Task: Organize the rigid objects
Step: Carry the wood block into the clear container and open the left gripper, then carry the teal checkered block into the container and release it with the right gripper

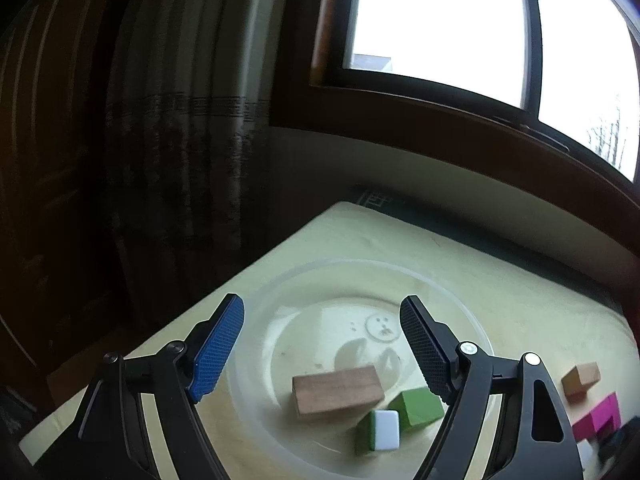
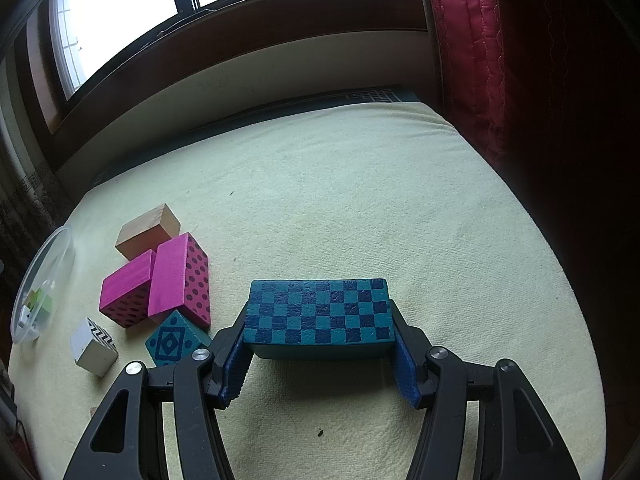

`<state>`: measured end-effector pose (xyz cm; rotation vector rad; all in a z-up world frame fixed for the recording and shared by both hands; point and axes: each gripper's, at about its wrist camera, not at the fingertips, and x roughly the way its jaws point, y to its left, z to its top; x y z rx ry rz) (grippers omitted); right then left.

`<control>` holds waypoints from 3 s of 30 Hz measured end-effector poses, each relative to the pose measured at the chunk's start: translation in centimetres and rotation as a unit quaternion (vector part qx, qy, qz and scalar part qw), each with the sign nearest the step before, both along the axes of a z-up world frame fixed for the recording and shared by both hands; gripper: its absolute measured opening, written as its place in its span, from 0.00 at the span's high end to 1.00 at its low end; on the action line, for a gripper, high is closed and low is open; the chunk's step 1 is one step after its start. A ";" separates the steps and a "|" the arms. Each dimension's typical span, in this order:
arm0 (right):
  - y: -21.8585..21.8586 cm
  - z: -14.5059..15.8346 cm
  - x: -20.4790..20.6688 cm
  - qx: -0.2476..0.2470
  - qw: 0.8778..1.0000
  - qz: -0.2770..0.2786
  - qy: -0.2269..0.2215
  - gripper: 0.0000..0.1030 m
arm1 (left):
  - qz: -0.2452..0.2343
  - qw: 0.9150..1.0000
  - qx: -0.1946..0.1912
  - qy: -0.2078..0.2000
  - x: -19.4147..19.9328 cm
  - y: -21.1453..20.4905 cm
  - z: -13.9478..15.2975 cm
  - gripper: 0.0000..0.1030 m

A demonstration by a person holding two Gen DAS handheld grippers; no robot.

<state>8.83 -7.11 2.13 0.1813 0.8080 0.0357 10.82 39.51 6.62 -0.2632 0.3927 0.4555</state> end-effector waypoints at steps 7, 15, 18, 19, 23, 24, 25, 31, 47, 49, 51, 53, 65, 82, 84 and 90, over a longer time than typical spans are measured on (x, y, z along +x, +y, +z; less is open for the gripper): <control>-1.0 0.3 -0.5 0.014 1.000 -0.015 -0.016 0.39 | 0.010 1.000 -0.009 0.001 0.1 0.4 -0.4 0.21; -1.1 1.7 -1.4 -0.002 0.997 -0.061 -0.045 0.39 | 0.010 1.000 -0.007 -0.003 0.0 0.0 -0.4 0.14; -0.1 3.1 -2.0 0.006 0.996 -0.062 -0.063 0.39 | 0.020 1.000 -0.013 -0.010 -0.1 0.4 -0.4 0.14; 0.4 3.5 -2.2 0.007 0.996 -0.060 -0.068 0.39 | 0.021 1.000 -0.019 -0.010 -0.1 0.5 -0.5 0.14; 4.3 5.5 -2.1 0.004 0.996 -0.019 -0.089 0.39 | 0.017 0.999 -0.032 -0.006 0.0 0.6 -0.7 0.14; 5.8 6.0 -1.9 0.002 0.996 -0.001 -0.094 0.39 | 0.016 0.999 -0.031 -0.005 0.0 0.6 -0.7 0.14; 7.1 6.3 -1.7 0.002 0.995 0.014 -0.097 0.39 | 0.015 0.999 -0.030 -0.006 -0.1 0.6 -0.7 0.14; 14.2 6.5 -0.3 0.004 0.991 0.089 -0.095 0.39 | 0.031 0.999 -0.030 -0.017 -0.6 0.9 -0.5 0.14; 27.2 6.1 3.0 -0.012 0.977 0.190 -0.091 0.39 | 0.045 0.998 -0.043 -0.021 -1.1 1.8 -0.6 0.14; 28.3 6.0 3.4 -0.016 0.976 0.195 -0.093 0.39 | 0.045 0.998 -0.046 -0.022 -1.2 2.0 -0.6 0.14; 29.2 6.0 3.8 -0.022 0.975 0.201 -0.094 0.39 | 0.047 0.997 -0.051 -0.021 -1.1 2.3 -0.7 0.14; 29.9 6.1 4.1 -0.029 0.973 0.207 -0.095 0.39 | 0.049 0.997 -0.056 -0.021 -1.1 2.6 -0.8 0.14; 31.5 6.1 4.1 -0.018 0.967 0.230 -0.109 0.29 | 0.059 0.996 -0.064 -0.023 -1.2 3.0 -1.0 0.11; 27.5 4.8 1.8 -0.015 0.978 0.186 -0.096 0.29 | 0.050 0.997 -0.054 -0.018 -0.9 2.1 -0.8 0.11; 26.9 4.5 1.5 -0.014 0.979 0.179 -0.094 0.29 | 0.048 0.997 -0.054 -0.018 -0.9 2.0 -0.8 0.11; 25.1 3.6 0.9 -0.006 0.984 0.160 -0.083 0.29 | 0.037 0.998 -0.044 -0.014 -0.8 1.2 -0.9 0.11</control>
